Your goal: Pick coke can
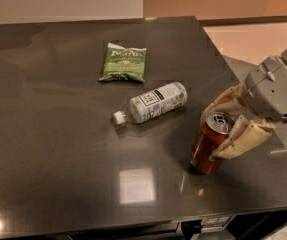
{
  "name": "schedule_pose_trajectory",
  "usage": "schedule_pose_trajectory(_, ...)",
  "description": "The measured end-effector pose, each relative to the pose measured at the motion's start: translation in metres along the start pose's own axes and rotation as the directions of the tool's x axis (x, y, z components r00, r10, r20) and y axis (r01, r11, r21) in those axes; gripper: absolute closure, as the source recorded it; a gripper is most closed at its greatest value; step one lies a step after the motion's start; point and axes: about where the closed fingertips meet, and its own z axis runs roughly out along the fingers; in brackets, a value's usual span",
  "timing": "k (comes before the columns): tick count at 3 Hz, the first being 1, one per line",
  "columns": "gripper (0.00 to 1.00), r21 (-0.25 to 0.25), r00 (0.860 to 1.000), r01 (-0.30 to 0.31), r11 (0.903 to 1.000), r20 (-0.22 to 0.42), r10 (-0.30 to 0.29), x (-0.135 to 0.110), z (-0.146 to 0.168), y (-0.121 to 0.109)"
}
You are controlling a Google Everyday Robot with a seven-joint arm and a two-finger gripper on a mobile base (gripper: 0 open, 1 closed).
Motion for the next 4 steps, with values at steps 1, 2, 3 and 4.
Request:
schedule_pose_trajectory(1,1.00,0.000,1.000,0.014,0.9999,0.012,-0.014,-0.024,-0.025,-0.011)
schedule_pose_trajectory(2,1.00,0.006,0.999,0.048,0.9988,0.001,-0.048,-0.049,-0.045,-0.023)
schedule_pose_trajectory(3,1.00,0.058,0.991,0.133,0.9894,-0.010,-0.132,-0.091,-0.067,-0.047)
schedule_pose_trajectory(4,1.00,0.080,0.991,0.136,0.9875,-0.004,-0.136,-0.095,-0.067,-0.053)
